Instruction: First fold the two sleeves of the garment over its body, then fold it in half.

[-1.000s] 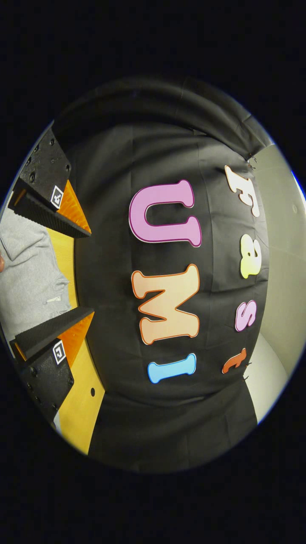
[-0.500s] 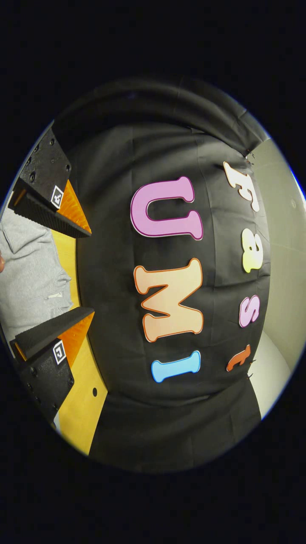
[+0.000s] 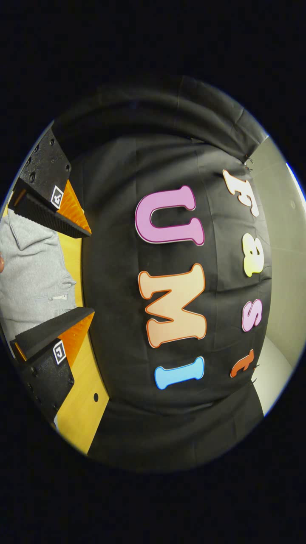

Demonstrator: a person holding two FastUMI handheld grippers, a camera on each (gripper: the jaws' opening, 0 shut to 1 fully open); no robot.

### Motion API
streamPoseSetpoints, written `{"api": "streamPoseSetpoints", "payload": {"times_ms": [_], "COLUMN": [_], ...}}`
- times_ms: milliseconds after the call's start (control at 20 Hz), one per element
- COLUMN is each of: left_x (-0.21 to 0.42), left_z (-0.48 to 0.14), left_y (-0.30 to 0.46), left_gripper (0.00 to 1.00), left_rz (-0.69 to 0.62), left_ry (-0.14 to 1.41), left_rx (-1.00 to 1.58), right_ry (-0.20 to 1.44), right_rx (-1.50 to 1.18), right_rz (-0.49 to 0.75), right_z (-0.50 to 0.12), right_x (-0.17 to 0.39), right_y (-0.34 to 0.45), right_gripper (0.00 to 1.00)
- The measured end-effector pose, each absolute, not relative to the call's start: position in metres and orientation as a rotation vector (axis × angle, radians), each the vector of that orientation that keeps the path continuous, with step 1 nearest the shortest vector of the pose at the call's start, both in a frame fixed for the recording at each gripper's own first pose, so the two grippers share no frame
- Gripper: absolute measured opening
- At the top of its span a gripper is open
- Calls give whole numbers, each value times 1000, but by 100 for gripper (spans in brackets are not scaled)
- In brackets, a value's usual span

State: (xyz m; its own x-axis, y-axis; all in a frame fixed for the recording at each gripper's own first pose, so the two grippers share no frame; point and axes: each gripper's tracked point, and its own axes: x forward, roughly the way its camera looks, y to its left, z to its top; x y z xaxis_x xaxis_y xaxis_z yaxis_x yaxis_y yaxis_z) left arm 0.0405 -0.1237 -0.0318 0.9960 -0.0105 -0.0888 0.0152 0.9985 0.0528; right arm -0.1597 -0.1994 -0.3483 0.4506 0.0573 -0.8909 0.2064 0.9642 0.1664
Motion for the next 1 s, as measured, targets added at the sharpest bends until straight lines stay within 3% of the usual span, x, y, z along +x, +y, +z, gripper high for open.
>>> {"api": "streamPoseSetpoints", "payload": {"times_ms": [50,100,300,500,550,600,650,700,750,800,950,1000], "left_x": [39,38,39,33,32,30,27,26,24,20,9,5], "left_z": [-33,-35,-34,-34,-34,-36,-34,-33,-31,-33,-34,-34], "left_y": [-122,-120,-92,-49,-36,-23,-9,4,16,28,59,68], "left_gripper": [100,95,95,95,100,96,100,95,100,96,96,100], "left_rz": [-10,-11,2,35,50,65,84,103,121,140,192,208], "left_ry": [92,95,82,76,79,83,81,77,73,74,84,84], "left_rx": [51,51,74,89,93,95,96,97,99,101,104,101], "right_ry": [1096,1082,986,922,901,878,868,862,856,849,834,832], "right_rx": [296,324,352,323,319,316,313,308,303,304,313,315], "right_rz": [-103,-104,-100,-43,-26,-8,14,32,47,62,100,114], "right_z": [-344,-336,-300,-270,-262,-254,-249,-244,-242,-239,-230,-227], "right_x": [-152,-142,-93,-46,-34,-23,-15,-7,-1,7,28,33], "right_y": [-198,-193,-171,-126,-113,-100,-84,-72,-61,-49,-15,-2], "right_gripper": [6,7,7,7,7,7,7,5,5,5,7,7]}}
